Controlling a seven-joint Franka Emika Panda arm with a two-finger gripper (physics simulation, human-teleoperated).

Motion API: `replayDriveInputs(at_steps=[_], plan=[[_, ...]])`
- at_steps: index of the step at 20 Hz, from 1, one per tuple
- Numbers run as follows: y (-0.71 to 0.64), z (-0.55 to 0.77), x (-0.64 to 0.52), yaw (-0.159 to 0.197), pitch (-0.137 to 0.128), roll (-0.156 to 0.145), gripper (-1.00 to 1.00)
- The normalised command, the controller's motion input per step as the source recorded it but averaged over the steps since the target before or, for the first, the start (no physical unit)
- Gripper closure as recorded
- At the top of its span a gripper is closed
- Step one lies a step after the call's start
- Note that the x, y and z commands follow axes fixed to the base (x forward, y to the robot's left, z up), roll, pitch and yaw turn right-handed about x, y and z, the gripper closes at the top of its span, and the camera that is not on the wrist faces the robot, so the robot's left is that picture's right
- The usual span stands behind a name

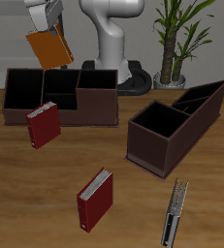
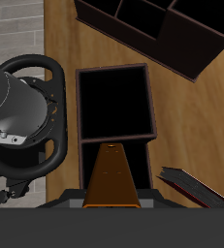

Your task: Place the orange book into the back desk caddy's back compartment

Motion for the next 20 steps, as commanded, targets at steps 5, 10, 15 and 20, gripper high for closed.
replayDriveInputs(at_steps=[5, 10, 15, 20], plan=[[-0.01, -0.22, -0.05, -0.005, 0.057, 0.011, 1.0], [-0.08, -0.04, 0.03, 0.04, 0.013, -0.024, 1.0], [-0.13, 0.01, 0.05, -0.018, 0.006, -0.027, 1.0], [-0.06, 0.04, 0.04, -0.028, -0.011, -0.014, 1.0]])
